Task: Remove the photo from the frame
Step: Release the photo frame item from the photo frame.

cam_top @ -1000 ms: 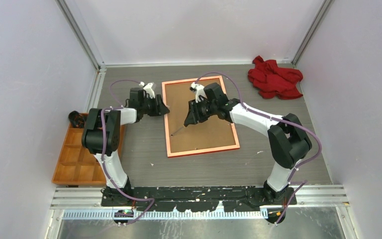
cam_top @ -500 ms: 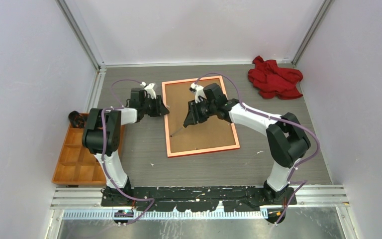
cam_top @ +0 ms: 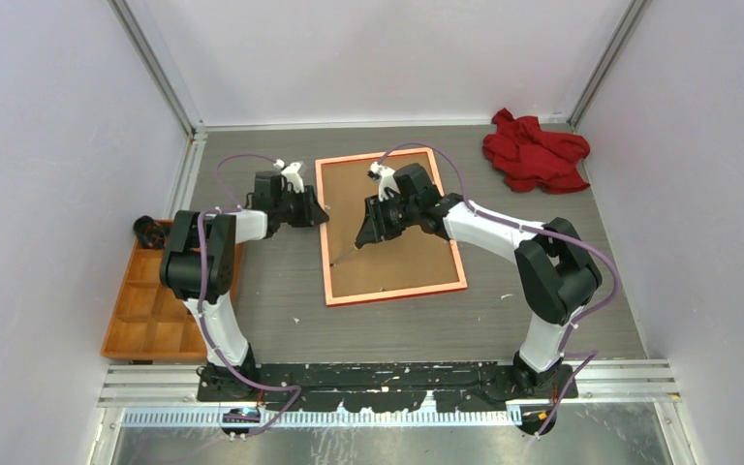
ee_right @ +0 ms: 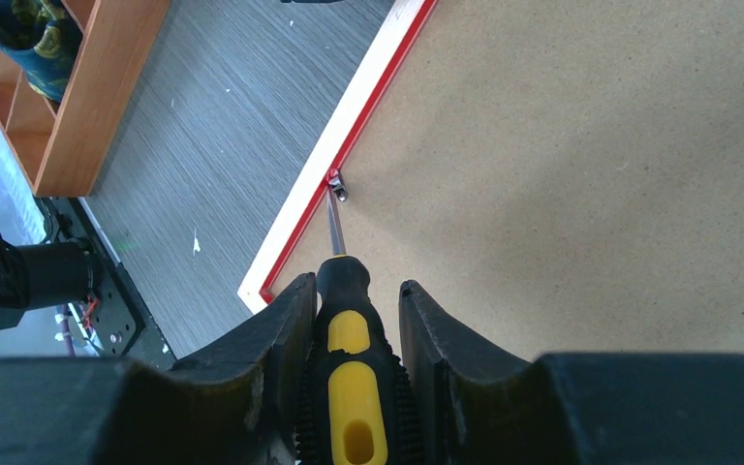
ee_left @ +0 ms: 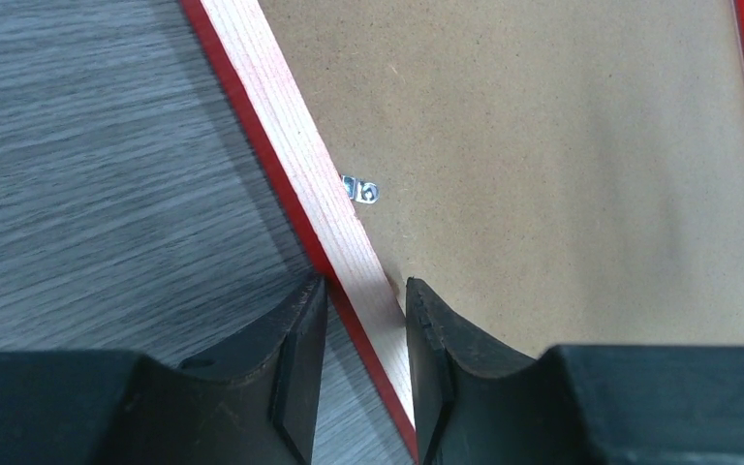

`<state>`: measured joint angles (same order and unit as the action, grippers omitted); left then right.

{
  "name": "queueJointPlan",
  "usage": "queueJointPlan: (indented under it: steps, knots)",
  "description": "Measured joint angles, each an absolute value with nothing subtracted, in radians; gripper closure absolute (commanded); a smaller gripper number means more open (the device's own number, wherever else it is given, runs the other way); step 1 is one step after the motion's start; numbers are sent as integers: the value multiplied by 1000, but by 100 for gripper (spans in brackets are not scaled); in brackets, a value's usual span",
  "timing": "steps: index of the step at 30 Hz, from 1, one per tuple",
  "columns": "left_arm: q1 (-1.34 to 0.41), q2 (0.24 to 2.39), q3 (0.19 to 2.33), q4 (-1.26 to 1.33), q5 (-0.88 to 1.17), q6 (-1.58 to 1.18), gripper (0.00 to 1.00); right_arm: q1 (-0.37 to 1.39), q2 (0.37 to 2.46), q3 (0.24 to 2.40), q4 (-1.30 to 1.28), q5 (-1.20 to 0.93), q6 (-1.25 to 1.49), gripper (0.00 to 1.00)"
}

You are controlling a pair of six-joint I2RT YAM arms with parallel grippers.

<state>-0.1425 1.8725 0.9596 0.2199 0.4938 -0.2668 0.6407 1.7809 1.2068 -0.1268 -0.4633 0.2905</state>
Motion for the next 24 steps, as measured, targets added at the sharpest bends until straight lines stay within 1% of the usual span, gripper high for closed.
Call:
queueJointPlan:
  steps: [6, 17, 24]
  knots:
    - [-142, 1872, 960, 220, 494, -265, 68, 641, 1781, 1206, -122, -456, 291, 99]
    - [-142, 1872, 961, 220, 493, -266, 69, 648, 1776, 1197, -104, -427, 294, 99]
    - [-142, 1872, 962, 220, 493, -270, 71, 673, 1758, 1195, -101, -368, 289, 99]
